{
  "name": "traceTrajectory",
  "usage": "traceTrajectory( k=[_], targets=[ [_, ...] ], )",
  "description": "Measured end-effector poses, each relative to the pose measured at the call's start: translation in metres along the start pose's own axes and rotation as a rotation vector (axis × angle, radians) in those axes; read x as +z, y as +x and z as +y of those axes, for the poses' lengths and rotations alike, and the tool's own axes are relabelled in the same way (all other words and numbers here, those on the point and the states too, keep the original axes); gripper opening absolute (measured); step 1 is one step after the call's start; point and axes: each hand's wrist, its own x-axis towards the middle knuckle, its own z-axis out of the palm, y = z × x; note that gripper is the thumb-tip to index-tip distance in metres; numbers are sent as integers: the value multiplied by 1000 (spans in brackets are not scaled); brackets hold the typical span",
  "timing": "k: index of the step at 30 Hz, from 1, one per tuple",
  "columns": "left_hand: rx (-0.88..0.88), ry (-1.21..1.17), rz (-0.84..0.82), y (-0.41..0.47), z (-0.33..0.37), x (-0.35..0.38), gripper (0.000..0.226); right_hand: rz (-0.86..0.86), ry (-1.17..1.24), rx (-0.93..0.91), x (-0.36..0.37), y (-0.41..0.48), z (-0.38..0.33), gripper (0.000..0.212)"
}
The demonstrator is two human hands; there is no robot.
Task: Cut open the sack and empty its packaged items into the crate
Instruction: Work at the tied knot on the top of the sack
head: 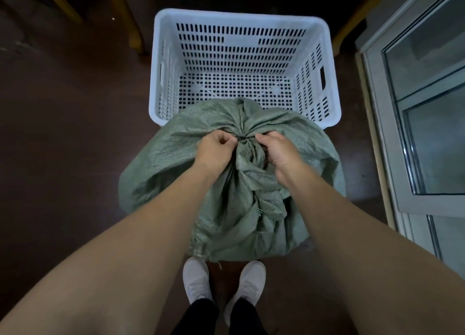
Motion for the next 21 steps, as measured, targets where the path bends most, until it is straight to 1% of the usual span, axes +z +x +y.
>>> traceTrajectory(
  k=[1,3,6,7,9,11,13,15,16,18,20,21],
  targets=[
    [9,99,17,2,-3,0,21,-6,-28,11,1,0,4,13],
    [48,373,53,4,-4,-4,23,-5,-86,24,4,1,10,25],
    [134,750,108,3,1,-10,28,13,-148,21,11,2,16,27],
    [158,827,116,1,1,-10,29,23,-183,1,14,1,17,25],
    [160,896,111,0,-2,-12,27,55,-279,-35,19,1,19,25],
    [82,883,67,0,-6,-16,30,38,-358,-52,23,-1,18,36],
    [-11,834,-27,-1,-7,-15,46,-21,-392,-51,27,-2,17,37],
    [-91,726,-114,-3,-10,-14,63,-116,-332,-4,32,-3,16,33],
    [-108,665,-129,-3,-12,-15,65,-169,-292,38,34,-5,15,36],
    [-99,571,-118,-1,-19,-21,60,-224,-301,67,36,-7,17,44],
    [-66,509,-117,2,-26,-29,48,-216,-378,3,32,-6,18,47],
    [-47,450,-127,3,-30,-32,38,-189,-407,-37,31,-5,18,46]
  ],
)
